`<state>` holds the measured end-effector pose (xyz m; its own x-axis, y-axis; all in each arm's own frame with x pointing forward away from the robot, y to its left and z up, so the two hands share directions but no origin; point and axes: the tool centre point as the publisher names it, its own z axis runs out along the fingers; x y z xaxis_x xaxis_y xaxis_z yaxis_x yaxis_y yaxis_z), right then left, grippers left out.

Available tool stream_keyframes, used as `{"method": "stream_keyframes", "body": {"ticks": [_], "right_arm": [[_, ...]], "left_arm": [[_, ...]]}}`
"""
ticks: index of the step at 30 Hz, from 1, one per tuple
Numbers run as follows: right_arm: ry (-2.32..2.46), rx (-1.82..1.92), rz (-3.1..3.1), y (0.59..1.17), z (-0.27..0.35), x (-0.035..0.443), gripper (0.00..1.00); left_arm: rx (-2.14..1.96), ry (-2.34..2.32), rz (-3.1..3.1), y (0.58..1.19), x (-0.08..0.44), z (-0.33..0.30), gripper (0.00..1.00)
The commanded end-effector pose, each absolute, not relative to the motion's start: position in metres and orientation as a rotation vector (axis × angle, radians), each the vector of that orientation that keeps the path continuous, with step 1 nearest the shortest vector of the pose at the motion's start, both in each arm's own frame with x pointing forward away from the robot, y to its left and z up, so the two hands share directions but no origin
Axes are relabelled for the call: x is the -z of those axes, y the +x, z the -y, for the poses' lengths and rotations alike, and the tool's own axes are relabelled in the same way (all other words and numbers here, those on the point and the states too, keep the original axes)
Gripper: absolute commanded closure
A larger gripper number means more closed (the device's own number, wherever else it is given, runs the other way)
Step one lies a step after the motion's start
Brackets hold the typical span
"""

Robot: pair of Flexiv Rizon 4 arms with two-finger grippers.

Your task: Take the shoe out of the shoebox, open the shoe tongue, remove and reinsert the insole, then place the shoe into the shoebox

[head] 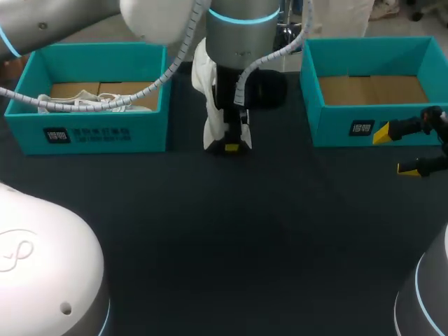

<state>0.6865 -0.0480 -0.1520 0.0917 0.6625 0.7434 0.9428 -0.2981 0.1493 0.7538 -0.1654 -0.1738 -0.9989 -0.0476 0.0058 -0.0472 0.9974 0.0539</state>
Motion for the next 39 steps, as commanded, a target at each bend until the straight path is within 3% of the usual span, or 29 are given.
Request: {"method": "stream_keyframes", "body": {"ticks": [1, 39], "right_arm": [[-2.015, 1.049, 1.579, 0.684, 0.048, 0.152, 0.0], [-2.015, 1.049, 1.579, 0.684, 0.048, 0.152, 0.0]], "left_arm": [[0.0, 0.09, 3.122, 0.769, 0.17, 0.12, 1.0], [0.162, 0.222, 3.089, 0.921, 0.175, -0.088, 1.0]]}}
